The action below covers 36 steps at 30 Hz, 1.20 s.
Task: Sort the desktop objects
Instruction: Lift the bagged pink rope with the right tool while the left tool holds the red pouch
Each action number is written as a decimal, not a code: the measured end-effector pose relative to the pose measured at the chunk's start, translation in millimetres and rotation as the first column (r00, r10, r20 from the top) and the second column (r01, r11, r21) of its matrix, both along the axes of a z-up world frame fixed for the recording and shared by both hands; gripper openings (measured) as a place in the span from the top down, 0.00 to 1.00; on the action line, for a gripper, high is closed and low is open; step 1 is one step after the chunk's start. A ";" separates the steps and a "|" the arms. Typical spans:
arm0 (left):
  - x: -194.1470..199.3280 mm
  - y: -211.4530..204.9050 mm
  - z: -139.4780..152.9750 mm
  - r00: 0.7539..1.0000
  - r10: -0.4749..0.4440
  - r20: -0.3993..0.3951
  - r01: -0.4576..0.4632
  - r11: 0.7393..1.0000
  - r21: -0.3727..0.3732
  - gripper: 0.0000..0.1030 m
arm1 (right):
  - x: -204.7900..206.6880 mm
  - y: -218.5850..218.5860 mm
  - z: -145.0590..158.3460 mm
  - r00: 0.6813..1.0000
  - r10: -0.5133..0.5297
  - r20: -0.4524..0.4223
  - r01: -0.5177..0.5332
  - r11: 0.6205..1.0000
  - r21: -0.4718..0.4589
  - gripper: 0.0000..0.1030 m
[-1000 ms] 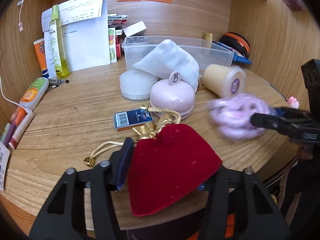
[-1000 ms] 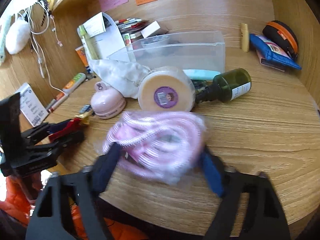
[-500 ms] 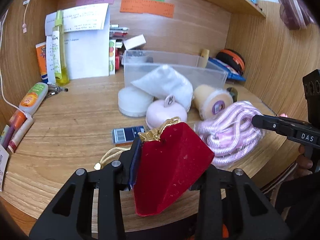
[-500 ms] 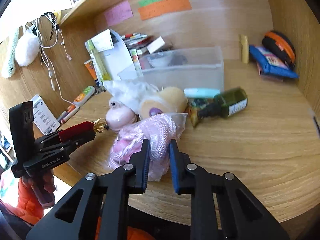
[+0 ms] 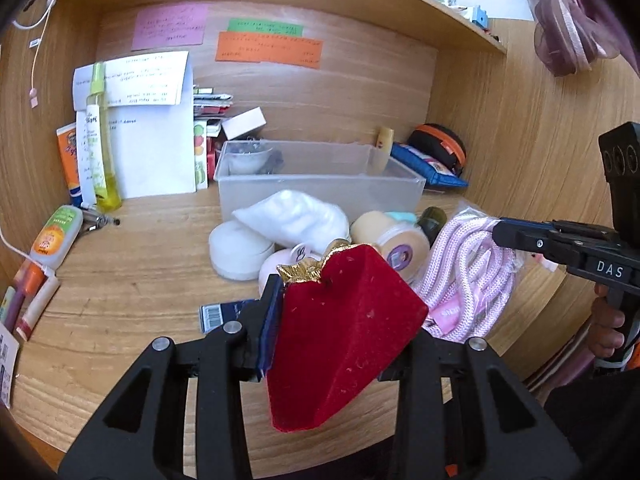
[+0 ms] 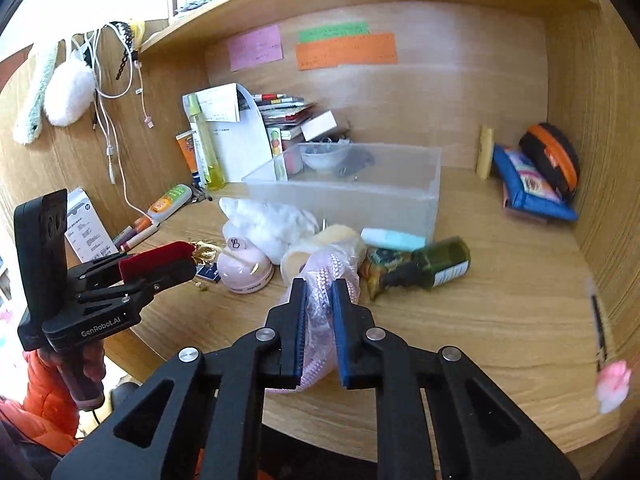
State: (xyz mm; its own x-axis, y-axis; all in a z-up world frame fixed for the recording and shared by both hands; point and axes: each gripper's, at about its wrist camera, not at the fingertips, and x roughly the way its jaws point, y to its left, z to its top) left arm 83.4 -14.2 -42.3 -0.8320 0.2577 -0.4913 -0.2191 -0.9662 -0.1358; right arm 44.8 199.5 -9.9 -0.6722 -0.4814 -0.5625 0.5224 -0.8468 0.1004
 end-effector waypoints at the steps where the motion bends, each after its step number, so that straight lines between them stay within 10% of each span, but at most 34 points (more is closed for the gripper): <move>1: -0.7 1.0 1.1 1.000 -0.004 -0.004 0.004 1.000 0.001 0.66 | 0.6 -0.3 1.9 1.000 -0.002 -0.008 0.002 1.000 0.009 0.90; 24: -11.4 -2.0 -18.7 0.997 -0.030 0.072 0.027 0.999 0.035 0.66 | 24.4 -86.8 0.8 0.964 0.234 -0.123 -0.200 0.949 0.244 0.86; 29: -9.0 -6.6 -32.2 0.993 -0.022 0.116 0.017 0.999 0.041 0.66 | 26.0 -92.5 -4.8 0.963 0.225 -0.149 -0.182 0.949 0.256 0.45; 36: -6.2 -6.2 -13.5 0.997 -0.055 0.057 0.053 0.998 0.041 0.66 | 17.1 -82.8 -2.4 0.965 0.233 -0.121 -0.213 0.964 0.161 0.44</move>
